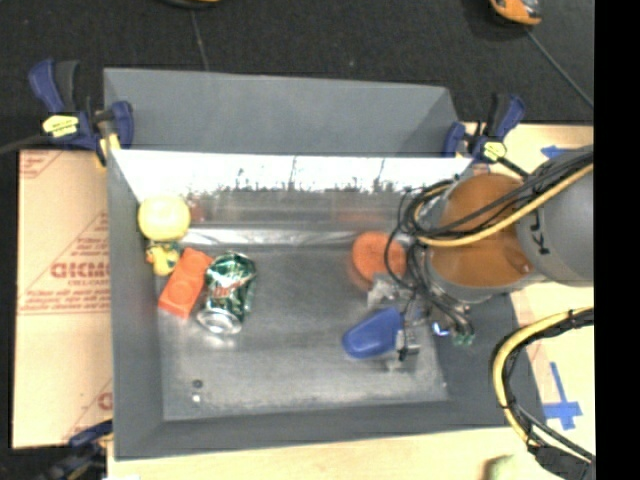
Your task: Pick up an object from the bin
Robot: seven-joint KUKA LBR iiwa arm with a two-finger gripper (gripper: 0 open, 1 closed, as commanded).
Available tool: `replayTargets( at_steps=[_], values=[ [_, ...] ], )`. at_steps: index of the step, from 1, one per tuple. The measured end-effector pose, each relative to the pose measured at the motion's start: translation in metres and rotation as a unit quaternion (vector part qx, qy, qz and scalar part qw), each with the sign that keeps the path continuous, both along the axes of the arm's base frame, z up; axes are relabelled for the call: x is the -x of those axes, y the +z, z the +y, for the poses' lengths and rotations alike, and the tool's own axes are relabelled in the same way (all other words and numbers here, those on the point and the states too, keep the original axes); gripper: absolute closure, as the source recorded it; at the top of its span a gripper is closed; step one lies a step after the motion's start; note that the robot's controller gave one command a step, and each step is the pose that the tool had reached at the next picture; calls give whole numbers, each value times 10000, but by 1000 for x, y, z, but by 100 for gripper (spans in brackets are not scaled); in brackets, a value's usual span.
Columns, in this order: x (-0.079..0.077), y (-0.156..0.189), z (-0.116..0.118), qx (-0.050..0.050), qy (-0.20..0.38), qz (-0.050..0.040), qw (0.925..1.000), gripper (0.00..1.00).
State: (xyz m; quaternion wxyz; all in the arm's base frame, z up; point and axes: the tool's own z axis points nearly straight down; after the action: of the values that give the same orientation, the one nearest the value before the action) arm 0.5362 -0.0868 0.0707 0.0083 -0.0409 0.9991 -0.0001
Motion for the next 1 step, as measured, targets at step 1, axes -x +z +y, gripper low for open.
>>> replayTargets(
  at_steps=[1],
  values=[
    [10,1,9,22,888,2,9960,100]
  ],
)
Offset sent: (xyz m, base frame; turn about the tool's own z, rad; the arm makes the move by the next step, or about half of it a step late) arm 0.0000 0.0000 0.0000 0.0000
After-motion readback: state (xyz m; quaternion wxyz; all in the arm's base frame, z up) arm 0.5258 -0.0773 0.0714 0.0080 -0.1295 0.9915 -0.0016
